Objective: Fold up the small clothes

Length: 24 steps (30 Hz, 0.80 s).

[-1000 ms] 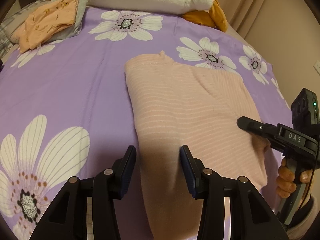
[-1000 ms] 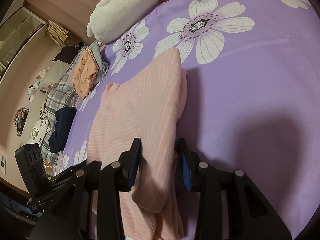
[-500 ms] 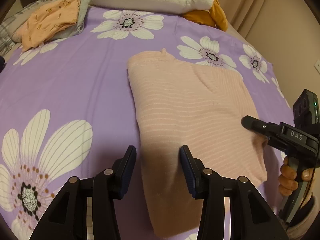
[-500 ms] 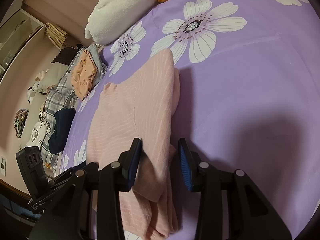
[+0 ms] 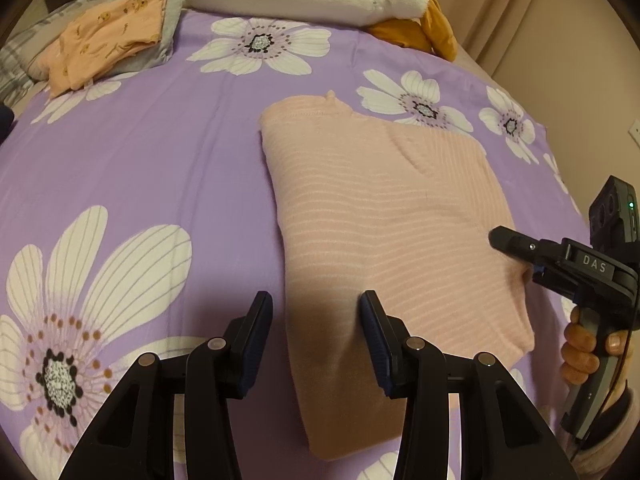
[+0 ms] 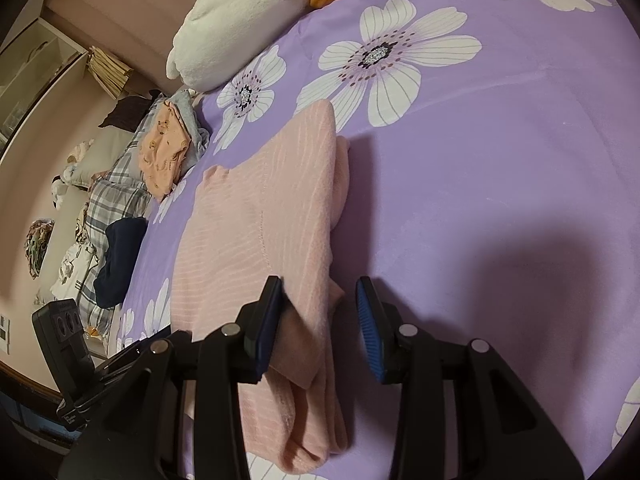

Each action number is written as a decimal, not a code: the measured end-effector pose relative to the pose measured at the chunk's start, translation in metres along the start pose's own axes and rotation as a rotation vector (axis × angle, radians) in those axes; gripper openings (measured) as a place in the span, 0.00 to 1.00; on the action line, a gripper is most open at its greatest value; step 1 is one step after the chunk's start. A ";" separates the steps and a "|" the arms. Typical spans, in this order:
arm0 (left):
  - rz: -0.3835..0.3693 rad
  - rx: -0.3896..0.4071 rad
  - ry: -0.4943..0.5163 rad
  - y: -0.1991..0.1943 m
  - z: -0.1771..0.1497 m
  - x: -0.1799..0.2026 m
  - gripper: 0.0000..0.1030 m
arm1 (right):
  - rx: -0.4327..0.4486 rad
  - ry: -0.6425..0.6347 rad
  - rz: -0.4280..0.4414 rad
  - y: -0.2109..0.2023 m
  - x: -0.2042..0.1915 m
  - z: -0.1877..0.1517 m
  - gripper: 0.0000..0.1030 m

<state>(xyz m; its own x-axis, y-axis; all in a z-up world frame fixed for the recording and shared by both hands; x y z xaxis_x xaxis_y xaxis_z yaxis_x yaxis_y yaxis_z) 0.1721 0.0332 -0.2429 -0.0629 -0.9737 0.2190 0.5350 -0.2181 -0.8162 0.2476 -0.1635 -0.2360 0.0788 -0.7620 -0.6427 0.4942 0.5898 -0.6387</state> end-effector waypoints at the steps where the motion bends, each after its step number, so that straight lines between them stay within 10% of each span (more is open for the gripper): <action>1: 0.000 0.000 0.001 0.000 0.000 0.000 0.43 | 0.000 0.001 0.000 0.000 0.000 0.000 0.37; 24: 0.009 -0.019 -0.014 -0.002 -0.015 -0.003 0.43 | 0.003 0.001 -0.010 -0.004 0.004 -0.001 0.37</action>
<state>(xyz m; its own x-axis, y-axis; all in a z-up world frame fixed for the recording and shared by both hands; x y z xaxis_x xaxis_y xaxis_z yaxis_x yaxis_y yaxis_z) 0.1584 0.0354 -0.2495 -0.0466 -0.9745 0.2193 0.5190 -0.2112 -0.8283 0.2454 -0.1688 -0.2367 0.0732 -0.7678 -0.6365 0.4975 0.5812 -0.6440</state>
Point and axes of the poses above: each gripper's, at about its wrist camera, not at the fingertips, and y roughly the way its jaws point, x to its right, z to its top, the point moved 10 cm from there along y, roughly the way its jaws point, and after that the axes turned 4 degrees about x, right-handed, at the moved point
